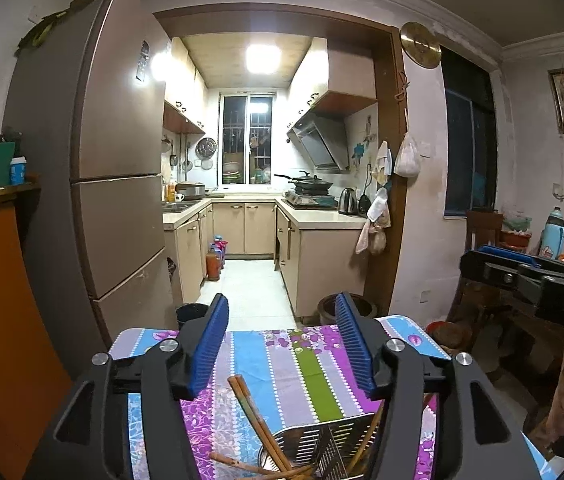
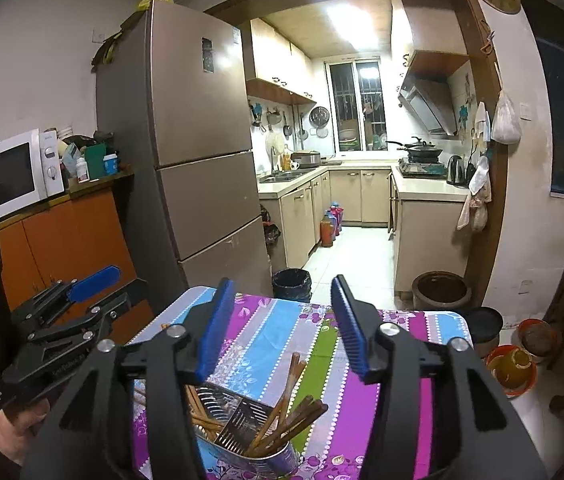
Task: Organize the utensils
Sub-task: 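Lower the chopsticks into the holder and open both tools, then withdraw both open tools up and away from the holder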
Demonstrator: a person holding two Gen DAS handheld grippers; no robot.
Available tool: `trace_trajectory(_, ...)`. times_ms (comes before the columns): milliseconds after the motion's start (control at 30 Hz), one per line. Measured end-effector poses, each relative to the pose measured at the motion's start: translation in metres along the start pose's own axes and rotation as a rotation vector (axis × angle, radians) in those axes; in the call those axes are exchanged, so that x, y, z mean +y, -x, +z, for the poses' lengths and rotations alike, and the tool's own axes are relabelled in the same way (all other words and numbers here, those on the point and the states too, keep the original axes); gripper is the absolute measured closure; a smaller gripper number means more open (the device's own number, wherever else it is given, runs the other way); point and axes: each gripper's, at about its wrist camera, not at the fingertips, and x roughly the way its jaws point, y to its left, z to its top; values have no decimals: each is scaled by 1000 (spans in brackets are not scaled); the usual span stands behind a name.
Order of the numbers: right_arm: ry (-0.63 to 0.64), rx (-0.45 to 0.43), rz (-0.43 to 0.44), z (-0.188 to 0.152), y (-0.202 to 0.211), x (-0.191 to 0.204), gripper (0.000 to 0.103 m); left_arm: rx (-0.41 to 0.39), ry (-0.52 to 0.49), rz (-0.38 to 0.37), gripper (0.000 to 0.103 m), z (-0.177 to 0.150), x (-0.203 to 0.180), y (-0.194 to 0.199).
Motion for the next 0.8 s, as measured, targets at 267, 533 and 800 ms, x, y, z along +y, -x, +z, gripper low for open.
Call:
trace_trajectory(267, 61, -88, 11, -25, 55, 16, 9, -54, -24, 47, 23, -18, 6, 62)
trace_trajectory(533, 73, -163, 8, -83, 128, 40, 6, -127, -33, 105, 5, -68, 14, 153)
trace_trajectory(800, 67, -186, 1, -143, 186, 71, 6, -134, -14, 83, 5, -121, 4, 228)
